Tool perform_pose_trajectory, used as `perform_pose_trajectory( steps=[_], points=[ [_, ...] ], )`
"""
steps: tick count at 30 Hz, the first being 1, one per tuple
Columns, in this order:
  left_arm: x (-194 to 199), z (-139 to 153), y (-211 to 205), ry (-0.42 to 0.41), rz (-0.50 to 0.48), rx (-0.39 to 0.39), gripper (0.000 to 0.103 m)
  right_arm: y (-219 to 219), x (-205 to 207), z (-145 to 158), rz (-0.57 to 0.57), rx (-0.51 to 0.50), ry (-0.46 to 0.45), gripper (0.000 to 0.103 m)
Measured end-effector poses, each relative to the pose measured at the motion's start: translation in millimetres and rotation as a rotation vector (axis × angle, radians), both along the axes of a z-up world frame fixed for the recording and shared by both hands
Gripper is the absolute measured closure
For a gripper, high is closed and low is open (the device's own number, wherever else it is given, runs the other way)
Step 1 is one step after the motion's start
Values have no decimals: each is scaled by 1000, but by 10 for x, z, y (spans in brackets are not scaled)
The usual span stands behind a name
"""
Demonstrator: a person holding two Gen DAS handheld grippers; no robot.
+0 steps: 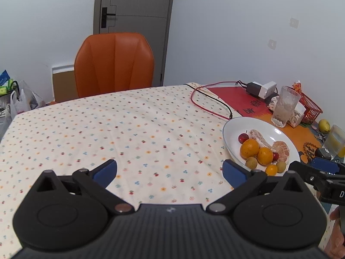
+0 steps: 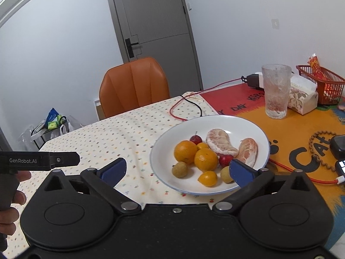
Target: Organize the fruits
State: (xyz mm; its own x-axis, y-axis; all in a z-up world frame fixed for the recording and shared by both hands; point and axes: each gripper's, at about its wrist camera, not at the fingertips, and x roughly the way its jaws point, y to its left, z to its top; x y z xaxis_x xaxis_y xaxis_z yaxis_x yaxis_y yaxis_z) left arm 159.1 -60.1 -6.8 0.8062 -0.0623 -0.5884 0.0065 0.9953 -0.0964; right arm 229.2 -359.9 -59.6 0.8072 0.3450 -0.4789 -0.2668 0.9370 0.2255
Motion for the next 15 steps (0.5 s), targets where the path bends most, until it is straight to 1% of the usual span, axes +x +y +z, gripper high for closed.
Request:
perform_pose_trajectory(
  steps=[15],
  points=[
    [-471,227,244,-48,37,9,0,138,-291,216,23,-26,-28,0]
  ],
)
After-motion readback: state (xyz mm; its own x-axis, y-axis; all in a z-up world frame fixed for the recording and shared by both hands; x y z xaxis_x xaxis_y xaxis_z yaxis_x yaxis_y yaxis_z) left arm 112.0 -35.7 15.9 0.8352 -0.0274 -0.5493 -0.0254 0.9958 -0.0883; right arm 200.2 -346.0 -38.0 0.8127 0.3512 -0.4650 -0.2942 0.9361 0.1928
